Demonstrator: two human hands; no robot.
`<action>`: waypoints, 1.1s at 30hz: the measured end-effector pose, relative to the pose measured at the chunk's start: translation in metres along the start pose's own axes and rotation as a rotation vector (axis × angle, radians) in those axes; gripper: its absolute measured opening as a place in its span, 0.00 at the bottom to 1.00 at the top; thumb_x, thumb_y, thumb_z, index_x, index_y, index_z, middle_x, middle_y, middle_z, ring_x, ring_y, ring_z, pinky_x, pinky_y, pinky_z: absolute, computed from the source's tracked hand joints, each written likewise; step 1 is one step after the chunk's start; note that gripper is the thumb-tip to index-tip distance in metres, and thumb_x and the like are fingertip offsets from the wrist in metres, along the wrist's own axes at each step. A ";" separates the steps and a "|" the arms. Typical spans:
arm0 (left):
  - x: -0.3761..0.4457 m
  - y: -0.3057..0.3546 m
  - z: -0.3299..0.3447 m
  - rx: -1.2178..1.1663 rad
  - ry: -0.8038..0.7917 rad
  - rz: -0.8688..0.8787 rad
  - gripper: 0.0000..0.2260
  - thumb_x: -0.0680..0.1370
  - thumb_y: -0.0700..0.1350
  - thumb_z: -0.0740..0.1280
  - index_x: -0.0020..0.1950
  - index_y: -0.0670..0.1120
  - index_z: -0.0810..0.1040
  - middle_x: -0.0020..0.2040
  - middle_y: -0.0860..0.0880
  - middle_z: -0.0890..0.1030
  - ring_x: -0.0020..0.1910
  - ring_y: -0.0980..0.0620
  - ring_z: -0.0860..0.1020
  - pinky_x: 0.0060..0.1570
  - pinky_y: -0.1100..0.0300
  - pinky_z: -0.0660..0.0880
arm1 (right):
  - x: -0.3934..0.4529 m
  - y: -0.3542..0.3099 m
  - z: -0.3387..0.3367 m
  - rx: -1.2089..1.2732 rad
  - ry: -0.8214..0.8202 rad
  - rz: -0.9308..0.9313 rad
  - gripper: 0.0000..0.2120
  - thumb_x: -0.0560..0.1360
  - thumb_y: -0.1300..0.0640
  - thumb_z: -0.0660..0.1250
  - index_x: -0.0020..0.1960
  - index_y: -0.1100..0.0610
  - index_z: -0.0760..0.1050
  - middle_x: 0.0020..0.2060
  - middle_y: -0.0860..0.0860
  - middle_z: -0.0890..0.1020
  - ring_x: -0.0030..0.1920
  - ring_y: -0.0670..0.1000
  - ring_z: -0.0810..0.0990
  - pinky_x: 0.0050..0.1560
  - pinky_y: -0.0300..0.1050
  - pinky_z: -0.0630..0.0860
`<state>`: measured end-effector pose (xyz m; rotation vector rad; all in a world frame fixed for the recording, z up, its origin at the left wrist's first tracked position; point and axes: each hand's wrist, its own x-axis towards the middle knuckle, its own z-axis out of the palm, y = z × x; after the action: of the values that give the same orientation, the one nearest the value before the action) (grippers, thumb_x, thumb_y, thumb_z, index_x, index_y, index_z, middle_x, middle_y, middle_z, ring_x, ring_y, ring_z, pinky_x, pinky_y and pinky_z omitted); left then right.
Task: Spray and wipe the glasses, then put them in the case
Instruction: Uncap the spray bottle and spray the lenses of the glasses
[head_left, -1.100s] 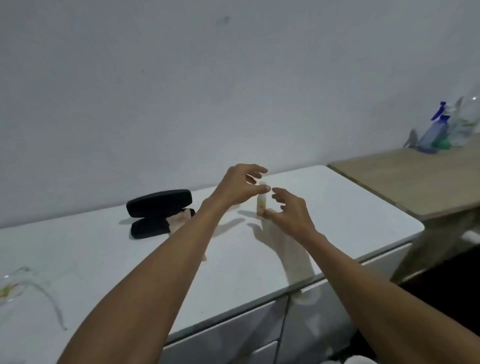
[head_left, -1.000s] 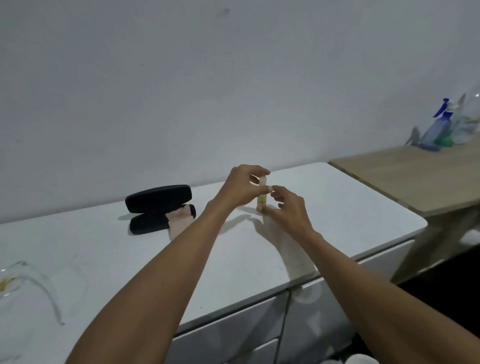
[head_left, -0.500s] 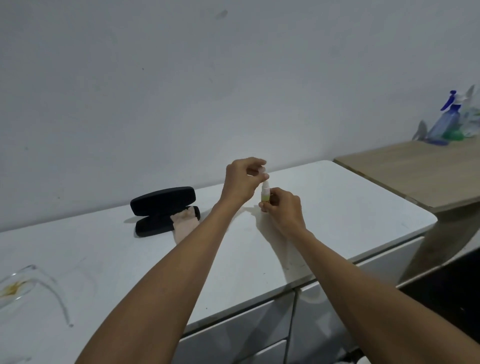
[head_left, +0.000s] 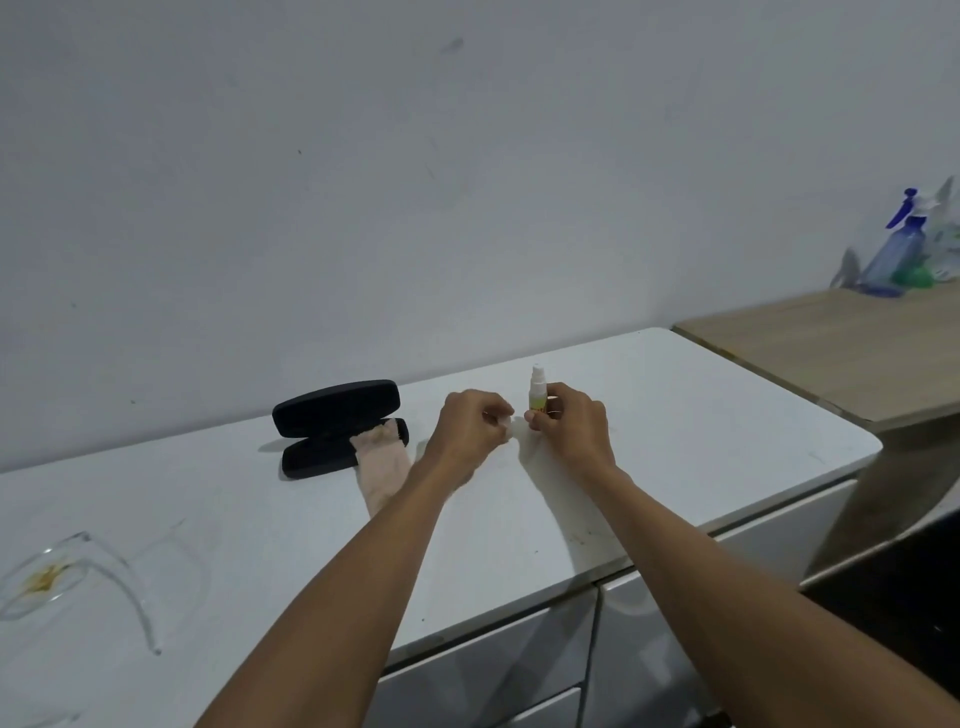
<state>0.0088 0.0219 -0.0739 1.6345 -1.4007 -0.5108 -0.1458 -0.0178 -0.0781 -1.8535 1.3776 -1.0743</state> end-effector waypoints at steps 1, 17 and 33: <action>0.000 -0.003 0.002 0.020 -0.007 0.011 0.13 0.67 0.28 0.75 0.48 0.42 0.87 0.40 0.46 0.84 0.41 0.44 0.83 0.48 0.50 0.84 | 0.000 0.000 0.001 -0.008 0.003 -0.004 0.11 0.76 0.56 0.72 0.58 0.56 0.81 0.49 0.54 0.87 0.49 0.55 0.82 0.48 0.46 0.74; 0.002 0.013 -0.062 0.148 -0.002 0.122 0.22 0.71 0.41 0.79 0.64 0.48 0.81 0.55 0.46 0.84 0.54 0.50 0.82 0.59 0.53 0.79 | -0.001 -0.046 0.007 0.022 0.110 -0.180 0.11 0.77 0.60 0.69 0.59 0.57 0.79 0.45 0.55 0.85 0.47 0.58 0.82 0.50 0.53 0.79; -0.161 -0.036 -0.311 0.333 0.472 -0.071 0.13 0.72 0.47 0.77 0.57 0.53 0.85 0.51 0.51 0.85 0.55 0.54 0.82 0.56 0.57 0.77 | -0.110 -0.230 0.153 0.271 -0.228 -0.677 0.35 0.79 0.62 0.63 0.82 0.45 0.55 0.38 0.48 0.76 0.35 0.46 0.75 0.36 0.40 0.68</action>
<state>0.2278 0.2816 0.0181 1.9185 -1.1116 0.0819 0.0823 0.1532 0.0059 -2.1962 0.4378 -1.2341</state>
